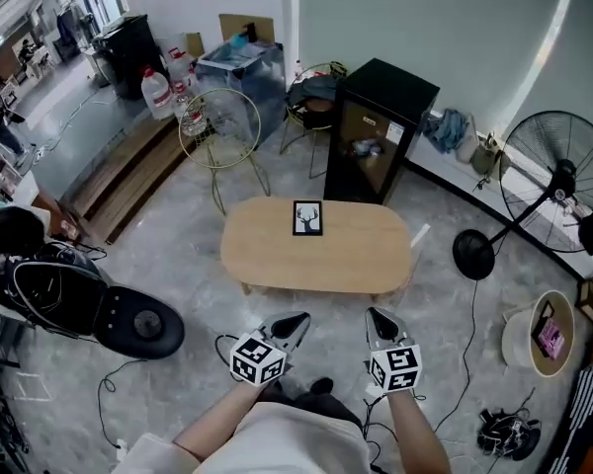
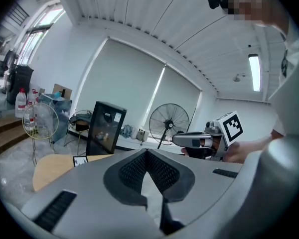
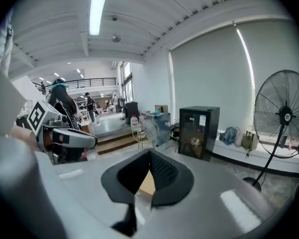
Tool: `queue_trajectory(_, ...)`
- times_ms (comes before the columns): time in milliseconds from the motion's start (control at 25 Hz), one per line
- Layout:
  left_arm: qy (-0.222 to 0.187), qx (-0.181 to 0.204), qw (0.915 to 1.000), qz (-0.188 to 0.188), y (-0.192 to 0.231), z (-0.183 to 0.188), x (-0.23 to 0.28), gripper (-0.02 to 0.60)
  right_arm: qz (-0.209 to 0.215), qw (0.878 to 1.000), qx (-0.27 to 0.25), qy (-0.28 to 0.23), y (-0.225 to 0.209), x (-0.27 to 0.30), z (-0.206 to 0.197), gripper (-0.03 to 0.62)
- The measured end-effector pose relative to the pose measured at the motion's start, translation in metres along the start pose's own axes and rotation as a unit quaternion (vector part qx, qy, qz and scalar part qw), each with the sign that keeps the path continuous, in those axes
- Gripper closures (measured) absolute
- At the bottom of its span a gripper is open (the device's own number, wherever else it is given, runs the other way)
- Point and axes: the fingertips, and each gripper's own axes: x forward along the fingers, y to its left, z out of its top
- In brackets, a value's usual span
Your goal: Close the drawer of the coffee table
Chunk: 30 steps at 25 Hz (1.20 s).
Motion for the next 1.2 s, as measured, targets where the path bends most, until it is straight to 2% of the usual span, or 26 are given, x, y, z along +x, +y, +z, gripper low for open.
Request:
queue_trajectory(320,-0.041,0.052,0.9977,-0.011,-0.005,0.069,-0.071,0.575,-0.002,0.999,-0.013,-0.049,0.053,-0.04,0.06,0.583)
queue_trajectory(440,-0.057,0.064,0.9963,-0.013,-0.008,0.087,-0.091,0.575,-0.003,0.998,-0.015,-0.062,0.068,-0.054,0.072,0.583)
queue_trajectory(680,-0.084,0.091,0.9923,-0.013,-0.01,0.112,-0.118,0.577,-0.008,0.995,-0.054,-0.085,0.083,-0.069,0.096,0.583)
queue_trajectory(840,-0.094,0.101,0.9904,-0.005,-0.014,0.123,-0.134,0.575,-0.006,0.993,-0.066,-0.099,0.09,-0.083,0.109,0.583)
queue_trajectory(1200,-0.095,0.085,0.9919,-0.002,-0.016,0.114,-0.137,0.577,-0.003,0.994,-0.053,-0.1,0.091,-0.086,0.11,0.583)
